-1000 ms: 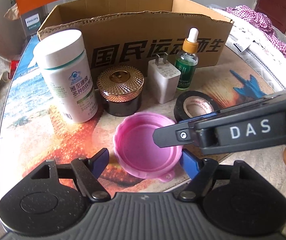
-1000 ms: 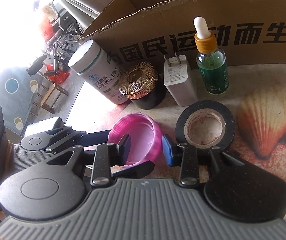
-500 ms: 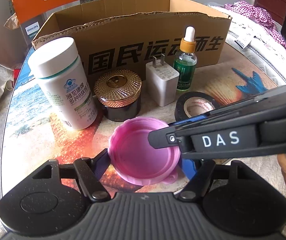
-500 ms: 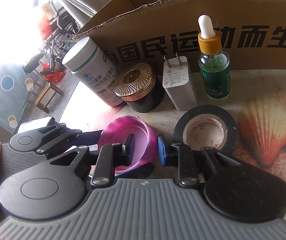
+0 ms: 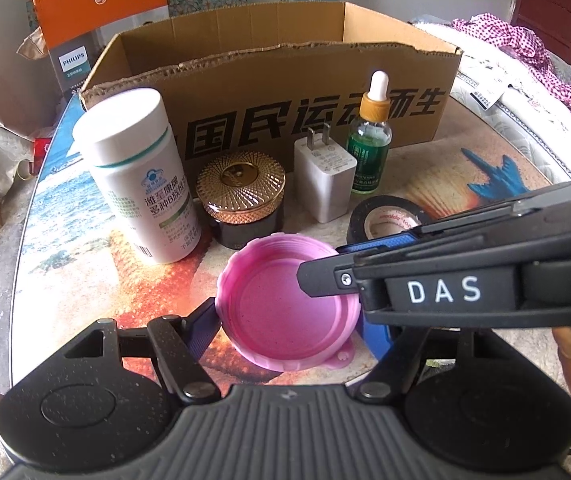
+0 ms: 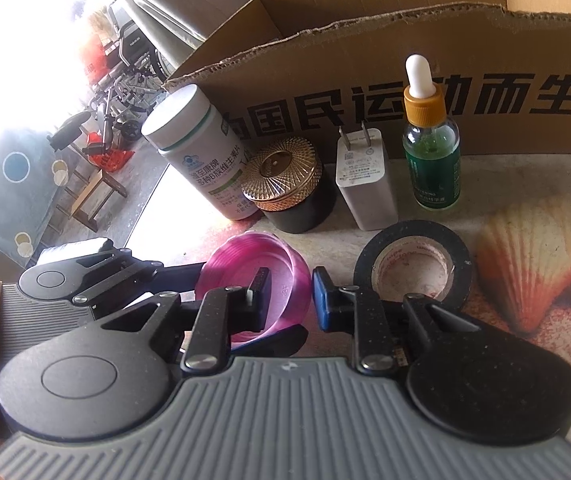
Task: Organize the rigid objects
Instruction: 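Carry the pink cup into the box and open the right tool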
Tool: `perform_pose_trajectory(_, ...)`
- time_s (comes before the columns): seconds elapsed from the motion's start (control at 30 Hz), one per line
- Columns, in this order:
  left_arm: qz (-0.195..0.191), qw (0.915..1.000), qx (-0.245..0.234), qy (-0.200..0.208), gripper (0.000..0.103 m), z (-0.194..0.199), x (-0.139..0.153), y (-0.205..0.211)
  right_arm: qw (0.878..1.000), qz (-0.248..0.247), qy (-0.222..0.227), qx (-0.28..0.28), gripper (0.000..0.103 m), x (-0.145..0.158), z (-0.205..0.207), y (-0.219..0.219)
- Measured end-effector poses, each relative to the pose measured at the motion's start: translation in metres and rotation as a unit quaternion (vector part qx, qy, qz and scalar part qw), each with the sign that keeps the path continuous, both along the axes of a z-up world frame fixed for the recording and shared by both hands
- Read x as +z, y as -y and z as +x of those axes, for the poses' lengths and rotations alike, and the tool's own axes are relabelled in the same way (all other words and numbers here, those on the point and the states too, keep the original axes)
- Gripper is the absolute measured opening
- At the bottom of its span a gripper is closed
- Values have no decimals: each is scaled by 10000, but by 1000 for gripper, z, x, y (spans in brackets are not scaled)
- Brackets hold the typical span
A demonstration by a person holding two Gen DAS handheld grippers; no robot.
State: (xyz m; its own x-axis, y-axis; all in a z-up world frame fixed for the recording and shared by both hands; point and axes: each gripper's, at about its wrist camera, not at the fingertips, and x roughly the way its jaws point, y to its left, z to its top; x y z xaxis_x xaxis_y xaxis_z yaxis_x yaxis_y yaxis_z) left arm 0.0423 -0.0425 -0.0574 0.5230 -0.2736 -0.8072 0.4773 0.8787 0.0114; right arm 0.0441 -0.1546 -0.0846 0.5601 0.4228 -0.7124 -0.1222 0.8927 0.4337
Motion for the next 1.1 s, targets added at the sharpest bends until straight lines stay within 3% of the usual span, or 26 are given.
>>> perform_pose_trajectory(0.37,-16,9994,85,347,74,-14,25,0,9991,-32,413,-11,22,27,-19,-1)
perform_pose_trajectory(0.67,-353,9924,248,1154,74,-11,93,-10,9922,13,1245,-36,22,91,-24,-2)
perform_pose_trajectory(0.87,-354,9845,217,1706,75,21,139,-2,9826,-45,1856,70,22,148,3,4)
perform_pose_trajectory(1.0,-468,9865,136,1564,75,61,155,5,9824,-80,1860,135,22,171,41,18)
perform_pose_trajectory(1.1,-375,9909,39,1292,75,99,156,16,9876,-21,1563,158,22,177,82,31)
